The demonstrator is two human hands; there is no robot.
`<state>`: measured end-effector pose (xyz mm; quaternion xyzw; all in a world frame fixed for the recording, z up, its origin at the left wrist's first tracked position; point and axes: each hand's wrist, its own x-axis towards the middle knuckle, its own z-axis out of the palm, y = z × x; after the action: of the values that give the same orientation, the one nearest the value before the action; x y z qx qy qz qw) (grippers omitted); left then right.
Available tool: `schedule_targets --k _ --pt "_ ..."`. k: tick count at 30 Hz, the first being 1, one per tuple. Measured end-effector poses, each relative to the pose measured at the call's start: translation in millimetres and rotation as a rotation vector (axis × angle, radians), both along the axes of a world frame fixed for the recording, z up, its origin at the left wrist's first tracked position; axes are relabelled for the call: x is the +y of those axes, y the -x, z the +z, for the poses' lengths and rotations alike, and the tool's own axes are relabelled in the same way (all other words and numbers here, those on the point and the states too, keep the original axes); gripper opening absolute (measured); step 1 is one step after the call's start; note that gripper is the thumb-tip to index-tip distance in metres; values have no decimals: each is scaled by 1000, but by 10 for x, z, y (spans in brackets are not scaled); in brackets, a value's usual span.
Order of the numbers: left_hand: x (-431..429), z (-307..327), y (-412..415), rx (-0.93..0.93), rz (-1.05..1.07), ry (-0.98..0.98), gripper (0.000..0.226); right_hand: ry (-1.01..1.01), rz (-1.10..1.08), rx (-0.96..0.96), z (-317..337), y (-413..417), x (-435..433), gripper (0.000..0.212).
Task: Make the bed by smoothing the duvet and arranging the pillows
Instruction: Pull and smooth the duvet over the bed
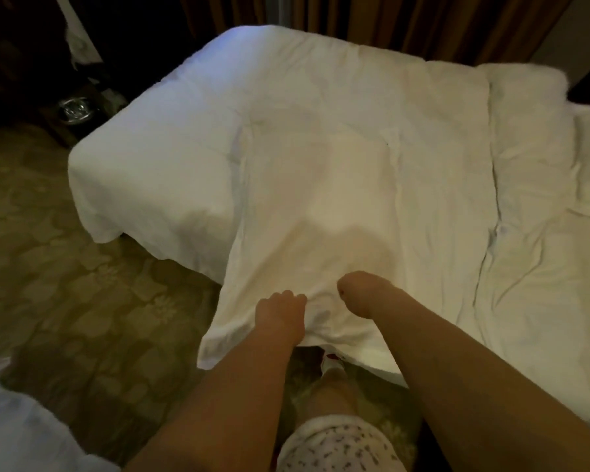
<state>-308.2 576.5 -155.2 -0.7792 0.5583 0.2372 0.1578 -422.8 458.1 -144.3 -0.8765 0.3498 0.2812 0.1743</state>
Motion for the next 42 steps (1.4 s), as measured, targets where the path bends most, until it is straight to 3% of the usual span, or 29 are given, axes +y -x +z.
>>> schedule_targets --k 9,25,37,42 --pt "-1127 440 -433 -92 53 99 36 221 57 -149 506 -396 -1080 26" --pt "-4005 640 -1796 -146 158 202 27 140 -146 -185 262 -1364 -3911 25" --pt "-5084 51 -3144 -140 94 143 28 60 -221 -163 -92 -2549 -4554 26" --pt "-4982 -348 -3877 -115 303 152 29 3 -168 -200 -206 -3536 -4652 30"
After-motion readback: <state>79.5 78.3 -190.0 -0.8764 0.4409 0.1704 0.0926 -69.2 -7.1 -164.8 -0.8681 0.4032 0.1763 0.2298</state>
